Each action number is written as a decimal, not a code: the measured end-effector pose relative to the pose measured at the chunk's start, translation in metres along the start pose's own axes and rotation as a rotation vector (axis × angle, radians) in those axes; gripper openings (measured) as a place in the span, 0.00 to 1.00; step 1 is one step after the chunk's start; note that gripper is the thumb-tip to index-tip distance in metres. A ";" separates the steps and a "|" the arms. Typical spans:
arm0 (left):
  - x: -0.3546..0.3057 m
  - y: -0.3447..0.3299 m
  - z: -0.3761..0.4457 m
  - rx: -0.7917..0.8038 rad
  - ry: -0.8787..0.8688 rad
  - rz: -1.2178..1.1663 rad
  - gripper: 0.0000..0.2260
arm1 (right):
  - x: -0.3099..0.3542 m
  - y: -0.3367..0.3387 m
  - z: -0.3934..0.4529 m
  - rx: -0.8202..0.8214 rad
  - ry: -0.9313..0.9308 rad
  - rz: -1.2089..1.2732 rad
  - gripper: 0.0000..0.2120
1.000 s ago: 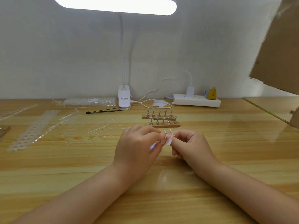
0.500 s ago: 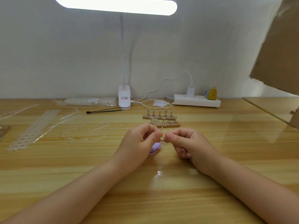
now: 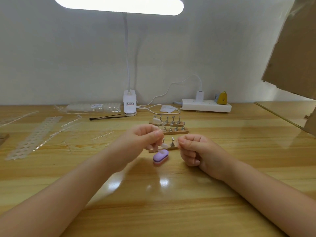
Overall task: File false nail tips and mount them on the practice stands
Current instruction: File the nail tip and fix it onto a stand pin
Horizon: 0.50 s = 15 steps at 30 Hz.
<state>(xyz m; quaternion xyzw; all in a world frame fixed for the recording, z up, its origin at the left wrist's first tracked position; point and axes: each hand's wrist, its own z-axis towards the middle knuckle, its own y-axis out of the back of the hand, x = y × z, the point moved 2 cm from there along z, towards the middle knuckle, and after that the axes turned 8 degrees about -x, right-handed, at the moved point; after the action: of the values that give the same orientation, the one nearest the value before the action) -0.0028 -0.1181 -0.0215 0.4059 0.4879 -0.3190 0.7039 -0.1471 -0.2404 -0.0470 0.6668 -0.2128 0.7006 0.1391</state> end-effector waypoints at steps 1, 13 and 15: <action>0.001 0.005 0.003 -0.083 -0.013 0.034 0.05 | 0.000 0.001 0.000 -0.012 0.002 -0.001 0.09; 0.017 0.024 0.005 -0.517 -0.094 1.351 0.19 | -0.003 0.001 0.001 -0.142 0.030 -0.033 0.21; 0.009 0.010 -0.001 -0.451 -0.251 1.172 0.15 | -0.003 0.001 0.002 -0.175 0.044 0.000 0.14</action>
<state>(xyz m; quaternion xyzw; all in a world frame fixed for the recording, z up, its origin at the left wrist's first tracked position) 0.0078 -0.1130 -0.0272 0.4067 0.1541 0.1841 0.8815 -0.1461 -0.2417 -0.0502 0.6366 -0.2699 0.6938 0.2015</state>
